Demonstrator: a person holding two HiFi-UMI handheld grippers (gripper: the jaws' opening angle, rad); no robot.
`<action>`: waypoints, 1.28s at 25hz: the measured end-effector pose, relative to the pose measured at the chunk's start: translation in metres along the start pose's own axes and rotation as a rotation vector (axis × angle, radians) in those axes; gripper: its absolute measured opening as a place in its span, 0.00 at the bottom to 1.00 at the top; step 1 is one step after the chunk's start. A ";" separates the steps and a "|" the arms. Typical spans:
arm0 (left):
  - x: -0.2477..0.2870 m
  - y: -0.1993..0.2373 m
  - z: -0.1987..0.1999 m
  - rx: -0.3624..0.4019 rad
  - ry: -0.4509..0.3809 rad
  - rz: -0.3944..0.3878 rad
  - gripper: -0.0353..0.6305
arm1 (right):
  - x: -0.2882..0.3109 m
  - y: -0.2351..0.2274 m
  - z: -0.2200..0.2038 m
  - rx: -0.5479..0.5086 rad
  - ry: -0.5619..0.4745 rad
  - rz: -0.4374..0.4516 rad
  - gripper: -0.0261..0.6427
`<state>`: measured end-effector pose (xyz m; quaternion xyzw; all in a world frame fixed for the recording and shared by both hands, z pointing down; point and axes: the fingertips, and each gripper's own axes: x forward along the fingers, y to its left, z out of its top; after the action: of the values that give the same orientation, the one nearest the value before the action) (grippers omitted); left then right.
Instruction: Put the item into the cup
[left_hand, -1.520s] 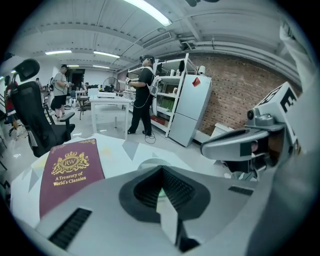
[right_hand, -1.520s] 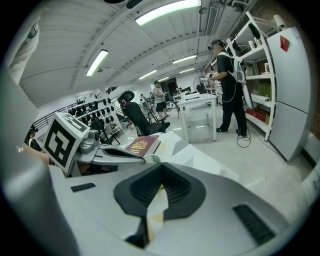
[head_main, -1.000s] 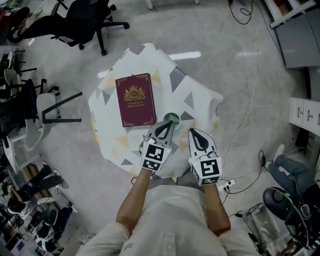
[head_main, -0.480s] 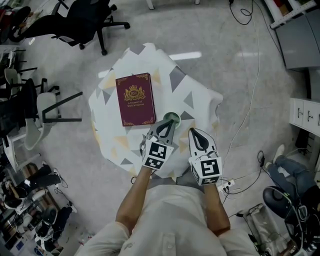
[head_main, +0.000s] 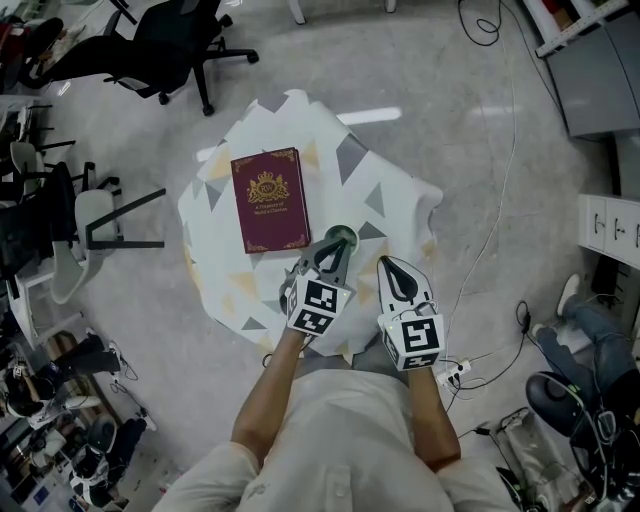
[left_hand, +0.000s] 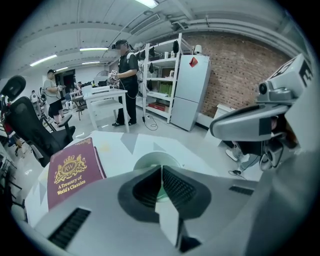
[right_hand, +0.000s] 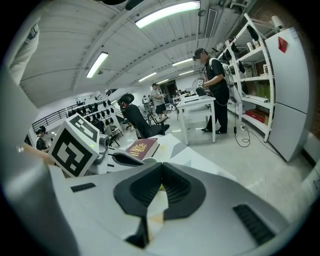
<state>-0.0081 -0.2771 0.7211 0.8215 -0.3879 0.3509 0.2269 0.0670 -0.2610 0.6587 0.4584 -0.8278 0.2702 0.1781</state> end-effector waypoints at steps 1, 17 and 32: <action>0.000 0.000 0.000 0.004 0.003 0.002 0.09 | -0.001 0.000 0.000 0.000 -0.002 -0.002 0.05; -0.018 0.002 0.016 0.025 -0.047 0.008 0.13 | -0.011 0.007 0.012 -0.018 -0.037 -0.023 0.05; -0.086 0.000 0.055 0.008 -0.260 -0.011 0.13 | -0.052 0.038 0.048 -0.095 -0.130 -0.072 0.05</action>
<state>-0.0250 -0.2710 0.6202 0.8631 -0.4082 0.2415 0.1735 0.0590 -0.2395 0.5815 0.4954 -0.8325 0.1937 0.1549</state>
